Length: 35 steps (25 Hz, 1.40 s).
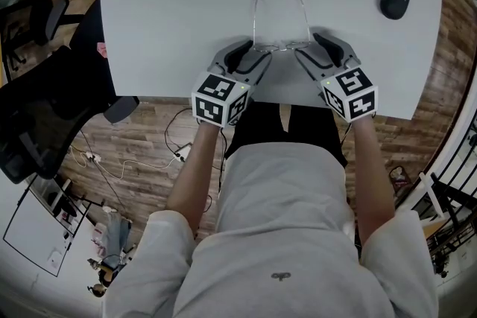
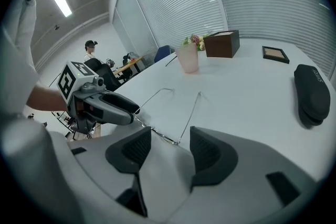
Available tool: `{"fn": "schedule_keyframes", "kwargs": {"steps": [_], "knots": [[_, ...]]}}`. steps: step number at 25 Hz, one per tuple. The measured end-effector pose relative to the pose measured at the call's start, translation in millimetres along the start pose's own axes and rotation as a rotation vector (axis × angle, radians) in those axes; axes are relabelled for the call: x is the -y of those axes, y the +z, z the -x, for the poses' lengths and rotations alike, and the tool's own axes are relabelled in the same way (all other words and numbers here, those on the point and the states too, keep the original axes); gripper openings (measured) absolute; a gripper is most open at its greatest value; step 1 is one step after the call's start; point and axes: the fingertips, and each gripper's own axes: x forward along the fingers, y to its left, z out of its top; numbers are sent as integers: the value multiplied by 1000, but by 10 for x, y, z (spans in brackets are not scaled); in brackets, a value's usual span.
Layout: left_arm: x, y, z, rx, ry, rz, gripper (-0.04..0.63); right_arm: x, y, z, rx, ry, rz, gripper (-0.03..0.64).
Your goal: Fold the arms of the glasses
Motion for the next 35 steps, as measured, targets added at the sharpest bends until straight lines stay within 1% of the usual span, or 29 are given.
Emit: {"fn": "schedule_keyframes", "kwargs": {"steps": [11, 20, 35], "knots": [[7, 22, -24, -1, -7, -7, 198, -31, 2, -35, -2, 23, 0, 219], [-2, 11, -19, -8, -21, -18, 190, -68, -7, -51, -6, 22, -7, 206], [-10, -10, -23, -12, -27, -16, 189, -101, -47, -62, -27, 36, 24, 178]]}}
